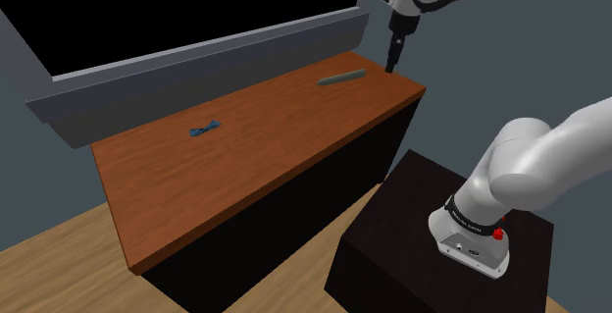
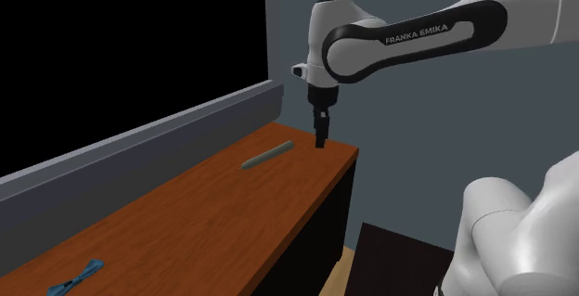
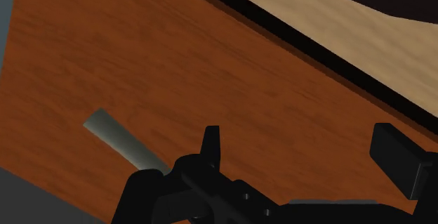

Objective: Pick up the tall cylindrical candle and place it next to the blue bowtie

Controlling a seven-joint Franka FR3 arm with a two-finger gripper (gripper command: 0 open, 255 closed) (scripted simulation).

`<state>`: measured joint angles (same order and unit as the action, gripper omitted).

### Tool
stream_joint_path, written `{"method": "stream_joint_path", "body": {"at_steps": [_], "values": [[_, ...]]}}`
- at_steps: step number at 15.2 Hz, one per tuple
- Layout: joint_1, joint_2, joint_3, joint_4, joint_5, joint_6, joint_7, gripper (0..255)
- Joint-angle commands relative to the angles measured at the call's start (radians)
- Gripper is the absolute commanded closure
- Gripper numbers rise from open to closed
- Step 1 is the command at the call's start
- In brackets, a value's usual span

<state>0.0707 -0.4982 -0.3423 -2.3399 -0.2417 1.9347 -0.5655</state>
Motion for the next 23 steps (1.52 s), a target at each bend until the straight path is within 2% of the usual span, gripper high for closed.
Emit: {"method": "stream_joint_path", "body": {"at_steps": [1, 6, 11, 14, 18, 21, 23], "values": [[0.019, 0.078, -0.048, 0.038, 0.003, 0.044, -0.103, 0], [0.065, 0.282, -0.151, 0.146, 0.061, 0.135, -0.357, 0], [0.081, 0.511, -0.208, 0.289, 0.184, 0.195, -0.629, 0], [0.061, 0.651, -0.206, 0.392, 0.269, 0.209, -0.786, 0], [0.008, 0.829, -0.168, 0.547, 0.360, 0.206, -0.965, 0], [-0.036, 0.955, -0.128, 0.677, 0.404, 0.191, -1.074, 0], [-0.044, 0.973, -0.120, 0.686, 0.410, 0.199, -1.085, 0]]}}
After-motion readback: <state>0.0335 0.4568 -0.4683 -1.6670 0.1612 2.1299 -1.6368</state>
